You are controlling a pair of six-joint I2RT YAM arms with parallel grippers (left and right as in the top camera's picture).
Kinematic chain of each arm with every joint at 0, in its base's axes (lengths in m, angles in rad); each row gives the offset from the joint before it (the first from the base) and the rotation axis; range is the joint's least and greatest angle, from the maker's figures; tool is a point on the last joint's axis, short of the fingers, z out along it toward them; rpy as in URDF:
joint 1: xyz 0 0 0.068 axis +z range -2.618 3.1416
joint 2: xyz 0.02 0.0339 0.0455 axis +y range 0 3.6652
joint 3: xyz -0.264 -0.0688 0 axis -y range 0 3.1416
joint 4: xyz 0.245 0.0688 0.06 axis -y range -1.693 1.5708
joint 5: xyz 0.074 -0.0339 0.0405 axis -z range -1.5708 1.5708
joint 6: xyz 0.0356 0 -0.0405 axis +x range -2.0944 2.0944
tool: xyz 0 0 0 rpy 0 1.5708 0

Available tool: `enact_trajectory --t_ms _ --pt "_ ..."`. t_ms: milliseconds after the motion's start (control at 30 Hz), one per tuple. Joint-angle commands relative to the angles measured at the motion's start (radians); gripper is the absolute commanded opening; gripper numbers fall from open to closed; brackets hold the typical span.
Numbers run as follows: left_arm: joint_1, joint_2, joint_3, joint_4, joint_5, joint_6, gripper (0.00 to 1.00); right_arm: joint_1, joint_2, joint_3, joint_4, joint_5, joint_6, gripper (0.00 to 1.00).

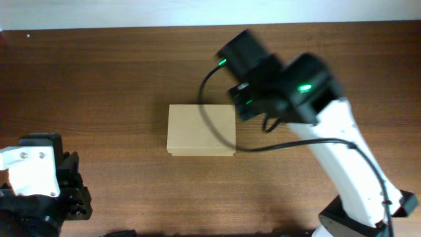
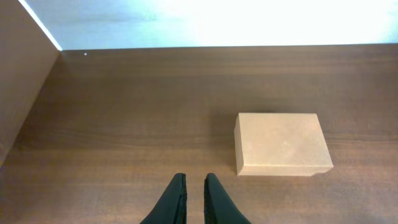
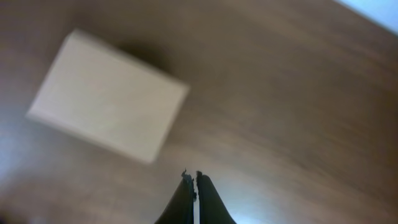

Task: Pack container
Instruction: 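Lift the right gripper off the closed box and withdraw right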

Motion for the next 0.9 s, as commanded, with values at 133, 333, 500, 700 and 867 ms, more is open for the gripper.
enact_trajectory --t_ms 133,333,500,700,867 --pt "-0.078 -0.006 0.117 -0.012 -0.114 -0.06 0.09 -0.136 -0.185 0.035 -0.008 0.166 0.045 0.04" --pt "-0.1 -0.014 0.277 -0.09 -0.186 -0.074 0.08 -0.191 -0.375 0.032 -0.008 0.278 0.034 0.04" --pt "-0.1 -0.044 0.358 -0.129 -0.254 -0.1 0.08 -0.191 -0.539 -0.006 -0.008 0.294 0.023 0.04" --pt "-0.093 -0.149 0.361 -0.129 -0.345 -0.116 0.09 -0.211 -0.75 -0.169 -0.008 0.313 0.103 0.04" --pt "-0.093 -0.24 0.34 -0.129 -0.421 -0.126 0.09 -0.264 -0.913 -0.385 -0.008 0.312 0.163 0.04"
